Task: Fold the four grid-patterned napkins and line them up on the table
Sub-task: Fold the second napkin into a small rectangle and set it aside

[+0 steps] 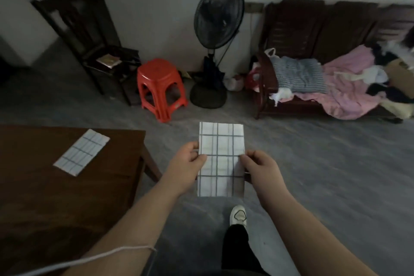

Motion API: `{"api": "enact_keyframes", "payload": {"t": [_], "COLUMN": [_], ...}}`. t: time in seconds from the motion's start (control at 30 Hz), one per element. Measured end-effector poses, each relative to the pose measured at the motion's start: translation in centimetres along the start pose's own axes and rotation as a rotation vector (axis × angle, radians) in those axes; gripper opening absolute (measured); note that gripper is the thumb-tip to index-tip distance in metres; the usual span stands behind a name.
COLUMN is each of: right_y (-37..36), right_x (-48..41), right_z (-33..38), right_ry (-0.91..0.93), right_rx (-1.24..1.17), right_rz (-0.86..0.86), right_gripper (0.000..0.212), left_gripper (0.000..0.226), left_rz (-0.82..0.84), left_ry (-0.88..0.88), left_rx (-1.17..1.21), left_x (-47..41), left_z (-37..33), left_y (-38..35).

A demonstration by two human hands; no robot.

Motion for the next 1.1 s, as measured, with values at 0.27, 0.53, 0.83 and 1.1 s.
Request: {"api": "enact_keyframes", "payload": {"t": [0.27, 0.53, 0.83, 1.1], "right_y": [-4.4, -14.1, -35.6, -57.6], "right_x": [-17.7, -31.2, -44.5, -45.6], "right_z": [7.6, 14.8, 21.3, 24.5], "right_ry": [0.073, 0.096, 0.170, 0.243], "right_rx": [0.167, 0.297, 0.423, 0.499], "right_rz": [0.202, 0.353, 0.583, 0.937], "right_gripper": [0.012, 0.015, 0.008, 0.011], "left_gripper": [0.020, 0.020, 0.016, 0.018], "left_rz": [-0.276, -0.446, -0.619, -0.921], "left_ry": [0.081, 0.161, 0.133, 0.233], "left_rx": [0.043, 0.144, 0.185, 0.437], "left_x": [-13.2, -24.9, -37.5, -36.8], "left_z": [-5.0, -6.5, -5.0, -0.7], "left_y": [3.8, 11.4, 28.7, 43.4]}}
Point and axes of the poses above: each hand's wrist, its own x-axis away from the middle knuckle, its own y-axis out of the back of the hand, z = x × y, the point moved 9 cm from there along -x, towards the middle knuckle, and after that the axes turned 6 degrees about -x, right-handed, at the moved point
